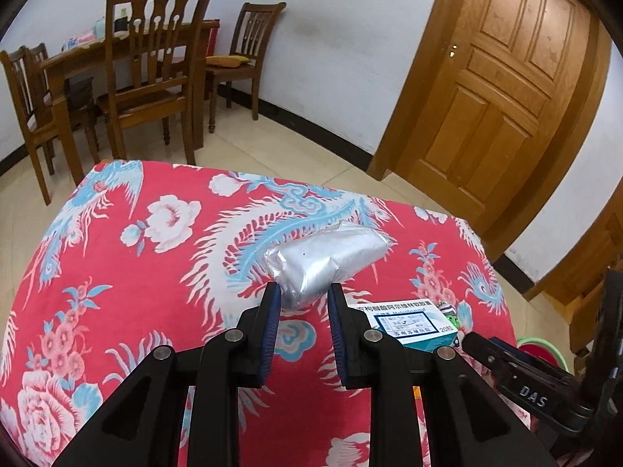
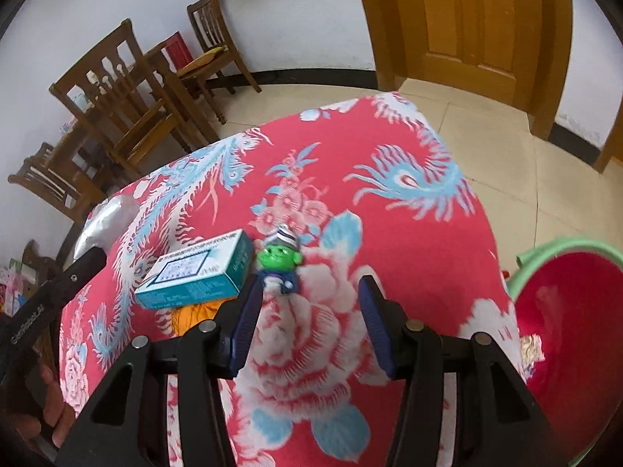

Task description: Collect trash

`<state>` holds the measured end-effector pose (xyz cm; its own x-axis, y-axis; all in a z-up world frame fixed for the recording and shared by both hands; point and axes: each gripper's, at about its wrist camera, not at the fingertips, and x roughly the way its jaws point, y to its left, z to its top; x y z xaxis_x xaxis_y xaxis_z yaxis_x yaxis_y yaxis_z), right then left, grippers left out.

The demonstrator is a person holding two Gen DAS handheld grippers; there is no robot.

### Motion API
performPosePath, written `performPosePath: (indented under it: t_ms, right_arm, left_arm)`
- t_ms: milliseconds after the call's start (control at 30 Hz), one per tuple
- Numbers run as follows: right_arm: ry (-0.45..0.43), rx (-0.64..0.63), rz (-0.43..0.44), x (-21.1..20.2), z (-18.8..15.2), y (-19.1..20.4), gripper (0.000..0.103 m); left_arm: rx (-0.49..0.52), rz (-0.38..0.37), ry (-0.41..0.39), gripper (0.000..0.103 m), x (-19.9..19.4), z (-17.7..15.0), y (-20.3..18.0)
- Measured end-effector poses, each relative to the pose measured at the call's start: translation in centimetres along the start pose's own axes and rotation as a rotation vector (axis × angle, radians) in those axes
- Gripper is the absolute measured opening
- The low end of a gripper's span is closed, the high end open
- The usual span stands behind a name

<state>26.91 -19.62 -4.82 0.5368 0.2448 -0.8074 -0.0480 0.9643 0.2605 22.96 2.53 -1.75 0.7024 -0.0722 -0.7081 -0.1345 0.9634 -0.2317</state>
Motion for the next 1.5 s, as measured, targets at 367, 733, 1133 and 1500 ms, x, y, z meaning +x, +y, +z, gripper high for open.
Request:
performPosePath:
  t_ms: [367, 733, 1133, 1500]
  right_arm:
    - [0.000, -0.050, -0.032, 2.1, 0.3, 1.9, 0.044]
    - [0.010, -0.014, 0.010, 1.2, -0.2, 1.0, 0.025]
    - [-0.043, 0.049, 0.048, -3.1, -1.3, -1.4, 0.025]
    - [-0.059, 0.099, 0.034, -5.1, -2.8, -3.6, 0.026]
  left_arm:
    - [-0.014, -0.024, 0.003, 0.018, 0.2, -0.1, 0.4]
    - [0.018, -0.010, 0.032, 0.021, 0.6, 0.2, 0.7]
    - [0.078, 0.062, 0.067, 0.060, 2.8, 3.3, 1.8]
    - [0.119, -0.070, 0.127, 0.062, 7.4, 5.4, 1.5]
